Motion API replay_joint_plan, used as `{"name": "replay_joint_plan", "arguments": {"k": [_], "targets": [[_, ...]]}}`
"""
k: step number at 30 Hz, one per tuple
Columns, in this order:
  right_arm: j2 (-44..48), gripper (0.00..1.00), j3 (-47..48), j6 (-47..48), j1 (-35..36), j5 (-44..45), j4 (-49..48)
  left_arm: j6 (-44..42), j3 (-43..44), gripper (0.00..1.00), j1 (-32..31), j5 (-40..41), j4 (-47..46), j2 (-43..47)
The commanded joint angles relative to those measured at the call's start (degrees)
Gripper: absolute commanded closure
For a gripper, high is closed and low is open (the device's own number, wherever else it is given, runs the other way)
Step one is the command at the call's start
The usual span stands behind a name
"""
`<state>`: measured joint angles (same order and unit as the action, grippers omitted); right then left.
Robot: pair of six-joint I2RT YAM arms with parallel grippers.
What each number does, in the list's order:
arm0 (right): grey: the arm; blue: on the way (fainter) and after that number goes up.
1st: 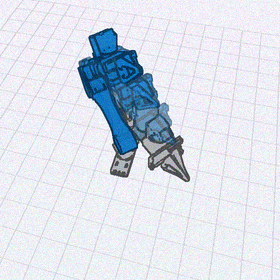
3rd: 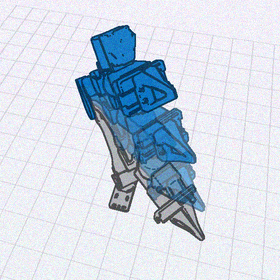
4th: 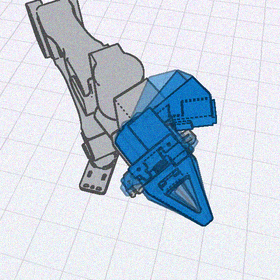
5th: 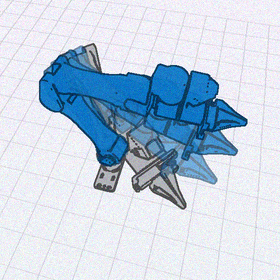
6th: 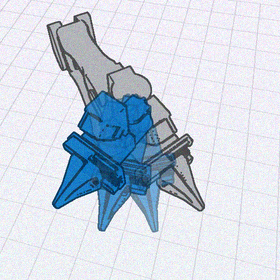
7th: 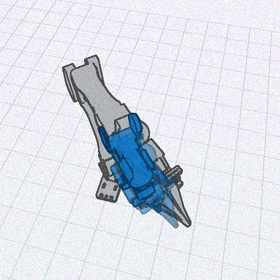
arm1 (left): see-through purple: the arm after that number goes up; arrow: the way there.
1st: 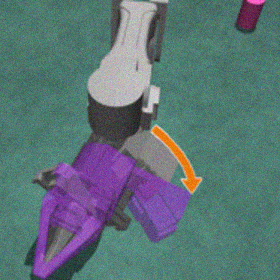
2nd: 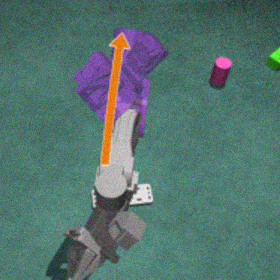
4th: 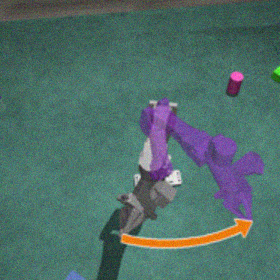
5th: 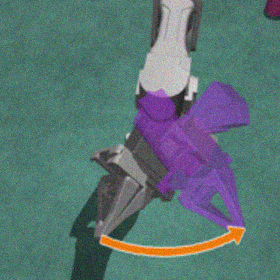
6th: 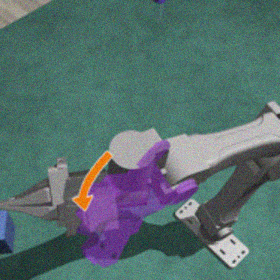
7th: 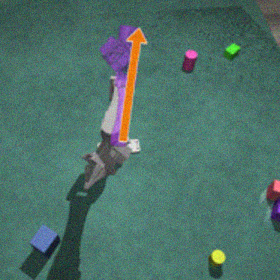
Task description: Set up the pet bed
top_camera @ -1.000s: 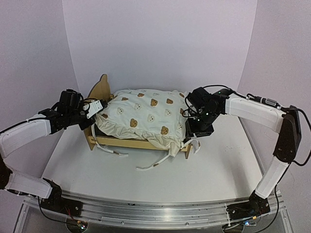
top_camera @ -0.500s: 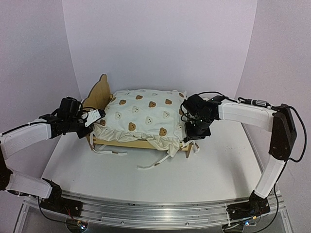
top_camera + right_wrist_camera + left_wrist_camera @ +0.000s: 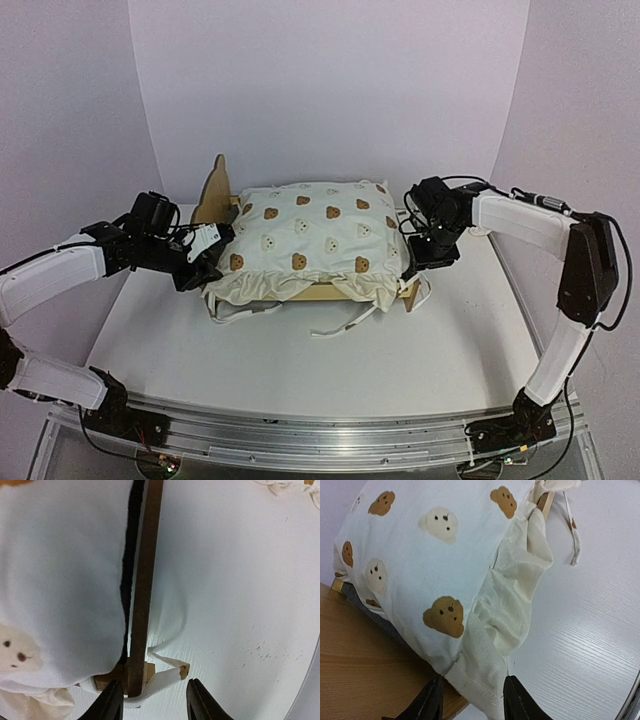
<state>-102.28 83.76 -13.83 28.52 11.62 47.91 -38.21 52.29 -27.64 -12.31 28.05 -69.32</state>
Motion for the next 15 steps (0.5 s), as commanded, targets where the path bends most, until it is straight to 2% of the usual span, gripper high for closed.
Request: {"name": "replay_joint_plan", "arguments": {"k": [1, 4, 8, 11, 15], "targets": [[5.29, 0.55, 6.45, 3.02, 0.28, -1.68, 3.24, 3.6, 4.82, 0.51, 0.12, -5.02, 1.85, 4.47], [7.32, 0.52, 9.05, 1.91, 1.96, 0.64, 3.24, 7.76, 5.57, 0.42, 0.18, -4.62, 1.8, 6.67], [6.03, 0.5, 13.15, 4.95, 12.84, 5.41, 0.41, 20.56, 7.17, 0.38, 2.27, -2.01, 1.68, 7.81], [3.1, 0.49, 12.11, 10.17, 21.83, 1.91, -8.58, 31.35, 6.47, 0.37, 5.16, -1.87, 1.36, 8.78], [-3.43, 0.51, 7.61, 13.13, 30.13, -8.81, -29.26, 43.85, 2.34, 0.33, 7.82, -0.79, -1.68, 11.52]]}}
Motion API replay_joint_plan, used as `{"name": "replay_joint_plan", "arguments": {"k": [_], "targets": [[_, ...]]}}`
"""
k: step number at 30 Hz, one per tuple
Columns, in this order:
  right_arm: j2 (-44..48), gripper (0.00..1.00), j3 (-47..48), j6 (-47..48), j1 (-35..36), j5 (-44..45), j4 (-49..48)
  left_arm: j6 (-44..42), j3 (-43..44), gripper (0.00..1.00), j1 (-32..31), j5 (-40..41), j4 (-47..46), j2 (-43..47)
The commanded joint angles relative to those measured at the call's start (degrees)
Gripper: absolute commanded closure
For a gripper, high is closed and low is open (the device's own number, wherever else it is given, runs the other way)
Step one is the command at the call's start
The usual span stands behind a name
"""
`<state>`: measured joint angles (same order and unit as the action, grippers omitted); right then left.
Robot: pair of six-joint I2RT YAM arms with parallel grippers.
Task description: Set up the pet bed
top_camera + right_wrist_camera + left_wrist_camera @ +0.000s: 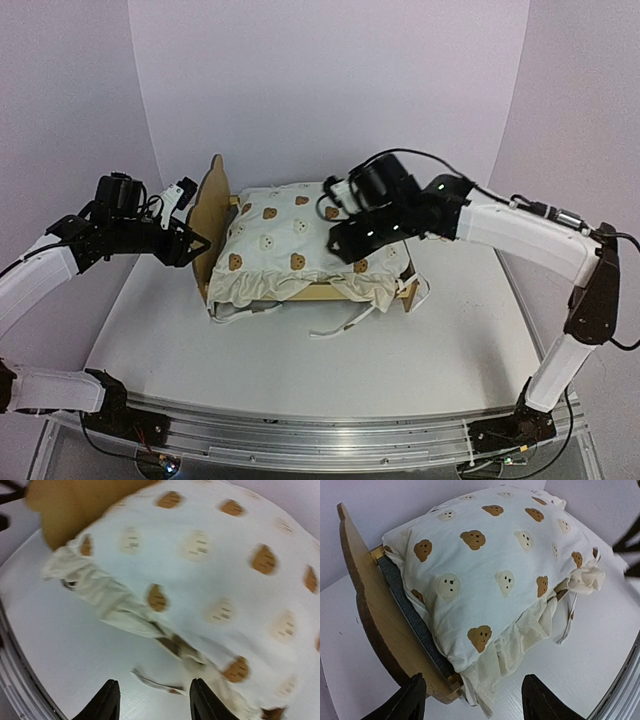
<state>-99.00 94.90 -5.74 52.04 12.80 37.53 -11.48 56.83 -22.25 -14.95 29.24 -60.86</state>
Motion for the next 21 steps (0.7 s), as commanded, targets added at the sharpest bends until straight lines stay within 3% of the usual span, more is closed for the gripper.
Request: {"name": "replay_joint_plan", "arguments": {"k": [1, 4, 9, 21], "targets": [[-9.02, 0.52, -4.14, 5.15, 7.96, -12.77, -24.25, 19.59, -3.48, 0.32, 3.32, 2.02, -3.55, 3.72], [-16.64, 0.53, -2.58, 4.94, 10.86, -17.93, -35.6, 24.15, -6.41, 0.32, 5.77, 2.76, -4.84, 5.0], [-29.71, 0.57, 4.61, 2.85, 13.0, -19.17, -44.88, 29.57, -10.18, 0.32, 9.32, 1.58, -5.46, 6.64], [-49.44, 0.57, 19.86, 2.63, 13.56, -8.52, -49.15, 30.53, -13.44, 0.31, 10.23, 0.98, -8.33, 8.44]]}}
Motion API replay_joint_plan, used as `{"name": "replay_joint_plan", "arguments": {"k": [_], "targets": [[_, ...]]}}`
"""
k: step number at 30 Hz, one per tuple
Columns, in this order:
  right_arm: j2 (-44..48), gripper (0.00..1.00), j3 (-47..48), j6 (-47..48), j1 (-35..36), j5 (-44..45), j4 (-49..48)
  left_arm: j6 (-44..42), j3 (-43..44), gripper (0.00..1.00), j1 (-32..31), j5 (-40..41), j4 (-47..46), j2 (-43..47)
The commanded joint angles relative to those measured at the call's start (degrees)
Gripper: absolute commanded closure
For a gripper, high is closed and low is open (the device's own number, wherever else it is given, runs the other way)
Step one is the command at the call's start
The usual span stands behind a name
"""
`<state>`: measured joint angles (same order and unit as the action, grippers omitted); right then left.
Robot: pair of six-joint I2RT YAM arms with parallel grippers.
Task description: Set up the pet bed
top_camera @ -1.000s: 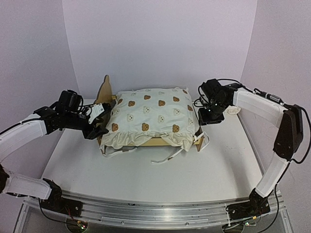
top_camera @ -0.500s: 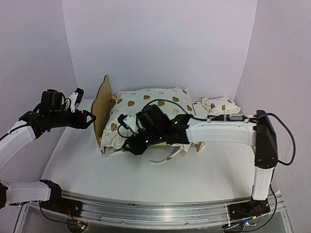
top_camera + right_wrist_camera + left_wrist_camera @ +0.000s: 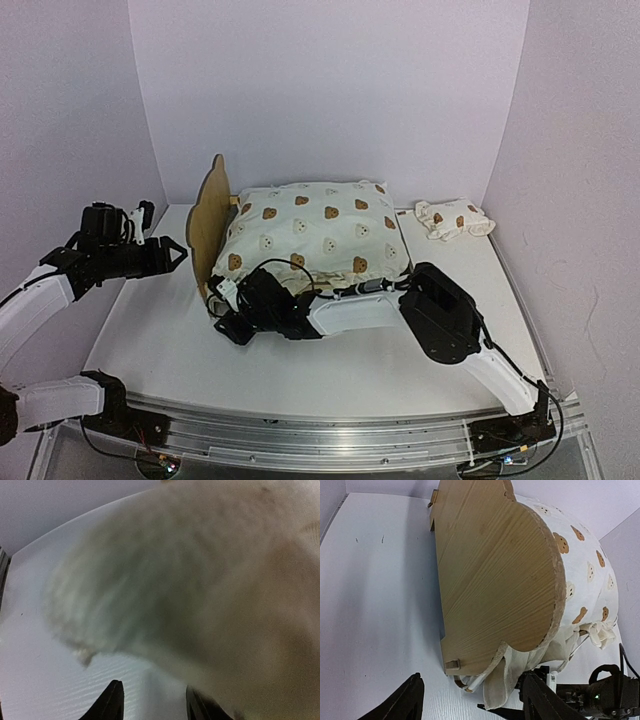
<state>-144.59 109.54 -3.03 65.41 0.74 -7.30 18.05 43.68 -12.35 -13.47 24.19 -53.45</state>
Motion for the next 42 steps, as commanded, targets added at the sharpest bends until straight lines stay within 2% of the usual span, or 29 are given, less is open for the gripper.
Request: {"name": "replay_joint_plan", "arguments": {"k": [1, 7, 9, 13, 14, 21, 25, 31, 37, 40, 42], "targets": [[-4.85, 0.58, 6.15, -0.35, 0.16, 3.93, -4.31, 0.95, -0.3, 0.31, 0.38, -0.55, -3.32, 1.0], [-9.16, 0.68, 10.95, -1.24, 0.16, 4.29, -4.3, 0.39, -0.48, 0.32, 0.4, -0.08, -3.54, 1.0], [-10.5, 0.76, 12.69, -1.85, 0.17, 4.6, -4.13, 0.21, -0.51, 0.32, 0.42, -0.04, -3.8, 0.86], [-9.89, 0.98, 12.73, -1.55, 0.1, 5.08, -3.82, -0.03, -0.09, 0.34, 0.4, -0.24, -3.54, 0.58], [-8.6, 1.0, 11.73, -0.91, 0.07, 4.29, -3.8, -0.32, 0.11, 0.34, 0.4, -0.46, -3.24, 0.5], [10.34, 1.0, 3.07, 1.88, -1.06, -6.47, -2.62, -2.51, 0.63, 0.4, 0.39, -3.57, -3.43, 1.57], [17.94, 1.0, -0.26, 1.0, -2.34, -9.3, -2.23, -0.23, -1.99, 0.46, 0.33, -10.94, -6.85, 2.62], [21.29, 1.0, -2.67, -2.5, -5.68, -7.01, -2.21, 2.51, -4.89, 0.55, -2.15, -14.55, -7.76, 1.98], [21.75, 1.0, -2.85, -5.17, -7.4, -7.01, -2.28, 2.15, -5.89, 0.56, -13.13, -7.34, -8.2, -0.15], [23.01, 1.0, -4.38, -5.49, -7.98, -6.51, -2.28, 0.54, -6.4, 0.56, -13.41, -6.54, -10.36, -1.55], [24.62, 1.0, -5.77, -6.57, -8.72, -6.3, -2.29, -1.04, -6.34, 0.6, -13.41, -5.87, -10.36, -2.95]]}}
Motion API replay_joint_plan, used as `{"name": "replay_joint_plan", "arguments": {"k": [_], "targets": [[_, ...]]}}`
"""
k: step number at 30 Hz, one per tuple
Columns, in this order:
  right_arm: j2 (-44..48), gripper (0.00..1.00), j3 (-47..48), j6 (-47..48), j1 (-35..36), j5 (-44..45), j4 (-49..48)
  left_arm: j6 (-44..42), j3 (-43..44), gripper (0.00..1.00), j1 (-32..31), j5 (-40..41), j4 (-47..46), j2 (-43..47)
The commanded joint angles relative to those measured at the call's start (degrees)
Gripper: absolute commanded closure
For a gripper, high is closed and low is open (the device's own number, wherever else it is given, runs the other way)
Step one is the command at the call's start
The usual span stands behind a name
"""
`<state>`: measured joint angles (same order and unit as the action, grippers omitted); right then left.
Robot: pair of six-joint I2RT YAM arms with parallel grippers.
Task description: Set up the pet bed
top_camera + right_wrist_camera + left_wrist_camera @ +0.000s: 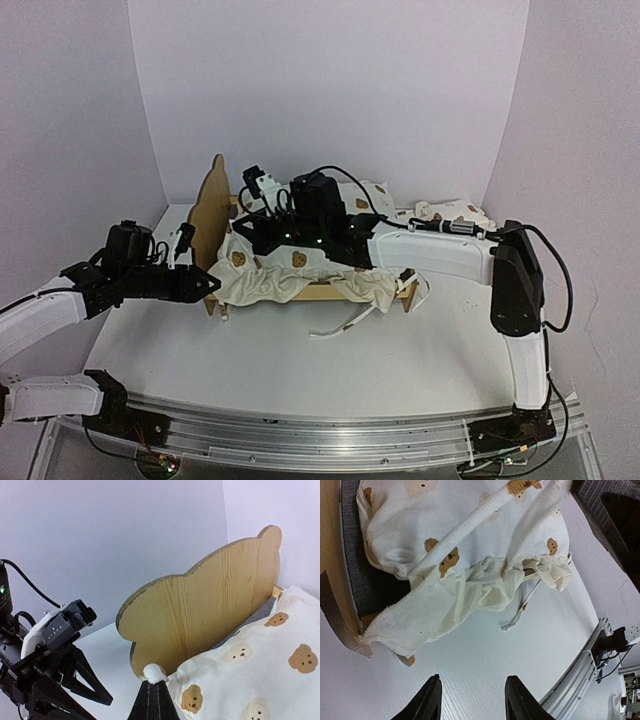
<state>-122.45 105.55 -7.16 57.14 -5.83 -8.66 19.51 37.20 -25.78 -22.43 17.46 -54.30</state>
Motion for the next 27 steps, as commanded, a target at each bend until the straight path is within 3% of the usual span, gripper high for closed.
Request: {"name": "replay_joint_plan", "arguments": {"k": [1, 5, 12, 17, 22, 27], "targets": [[3.35, 1.0, -2.48, -3.36, -0.98, 0.47, -0.99, -3.1, 0.02, 0.62, 0.03, 3.63, -2.94, -3.0], [6.85, 1.0, -5.41, -3.49, -2.22, 1.98, -0.97, -5.07, -1.96, 0.68, -0.98, 3.98, -1.89, -4.91], [10.81, 1.0, -9.02, -3.11, -3.64, 3.83, -1.0, -9.66, -4.49, 0.59, -8.36, 9.81, -9.11, -10.04], [10.53, 1.0, -9.37, -2.64, -4.15, 2.62, -1.65, -8.01, -1.47, 0.53, -9.02, 13.58, -10.14, -16.41], [11.16, 1.0, -10.42, -1.84, -5.09, 1.48, -2.31, -12.46, -0.45, 0.54, -9.03, 19.25, -13.46, -17.1], [12.83, 1.0, -11.81, -2.05, -6.91, 1.14, -2.77, -17.84, -1.04, 0.56, -9.8, 19.74, -12.82, -14.56]]}}
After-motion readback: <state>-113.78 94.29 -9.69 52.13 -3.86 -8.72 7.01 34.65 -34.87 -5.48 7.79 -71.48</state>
